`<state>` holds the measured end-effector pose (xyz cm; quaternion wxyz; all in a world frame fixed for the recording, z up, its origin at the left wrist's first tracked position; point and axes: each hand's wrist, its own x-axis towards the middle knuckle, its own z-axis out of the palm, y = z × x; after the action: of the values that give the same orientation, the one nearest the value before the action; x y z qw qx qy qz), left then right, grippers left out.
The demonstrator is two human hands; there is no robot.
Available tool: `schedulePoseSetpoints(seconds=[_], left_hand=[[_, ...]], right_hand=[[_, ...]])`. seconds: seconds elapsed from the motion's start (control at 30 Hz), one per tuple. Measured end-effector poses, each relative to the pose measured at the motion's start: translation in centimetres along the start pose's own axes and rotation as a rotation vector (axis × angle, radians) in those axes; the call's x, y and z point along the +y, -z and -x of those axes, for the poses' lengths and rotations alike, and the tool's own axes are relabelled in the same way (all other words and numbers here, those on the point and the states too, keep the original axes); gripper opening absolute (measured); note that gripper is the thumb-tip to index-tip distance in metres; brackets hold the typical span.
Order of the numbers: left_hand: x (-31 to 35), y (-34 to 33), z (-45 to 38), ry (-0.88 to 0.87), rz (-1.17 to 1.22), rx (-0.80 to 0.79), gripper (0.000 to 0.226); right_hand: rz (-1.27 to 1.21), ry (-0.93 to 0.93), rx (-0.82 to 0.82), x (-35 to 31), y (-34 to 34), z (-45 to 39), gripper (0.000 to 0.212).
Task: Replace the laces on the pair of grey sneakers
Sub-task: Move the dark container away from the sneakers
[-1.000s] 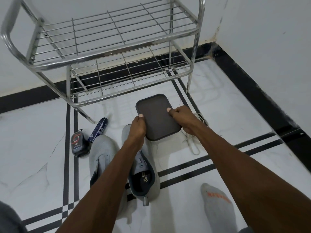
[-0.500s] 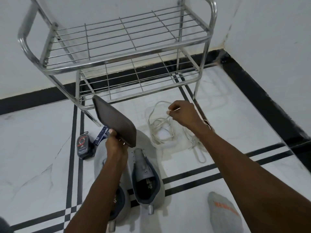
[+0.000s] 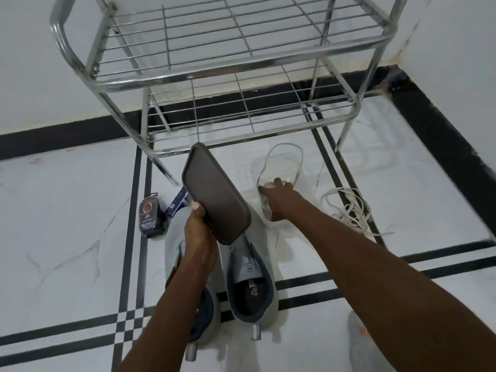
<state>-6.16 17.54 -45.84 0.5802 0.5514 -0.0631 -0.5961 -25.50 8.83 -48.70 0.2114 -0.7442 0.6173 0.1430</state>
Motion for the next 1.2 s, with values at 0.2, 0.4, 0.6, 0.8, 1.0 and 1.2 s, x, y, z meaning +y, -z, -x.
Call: schedulePoseSetpoints(seconds=[0.2,0.4,0.6,0.8,1.0,1.2], left_hand=[[-0.3,0.7,0.1,0.017,0.017,0.032,0.046],[0.0,0.5,-1.1,0.03,0.016,0.032,0.046],[0.6,-1.0,-0.1,0.046,0.061,0.003,0.04],[1.5,-2.7,0.9,0.046,0.124,-0.039,0.03],[1.4,-2.9,1.1,0.041,0.131,-0.031,0.03],[1.6,-3.2,1.8,0.04,0.13,-0.052,0.032]], right_hand=[[-0.048,0.0,0.148,-0.7,-0.5,0.8,0.01],[-0.347,-0.013,0.193,0.9,2.4,0.7,0.015],[-0.991,0.11,0.039,2.5,10.3,6.7,0.02],[-1.142,0.21,-0.071,3.6,16.4,14.0,0.025],[-1.159,0.329,-0.278,3.8,18.8,18.8,0.018],[-1.029,0.275,-0.621,3.5,15.0,17.9,0.023]])
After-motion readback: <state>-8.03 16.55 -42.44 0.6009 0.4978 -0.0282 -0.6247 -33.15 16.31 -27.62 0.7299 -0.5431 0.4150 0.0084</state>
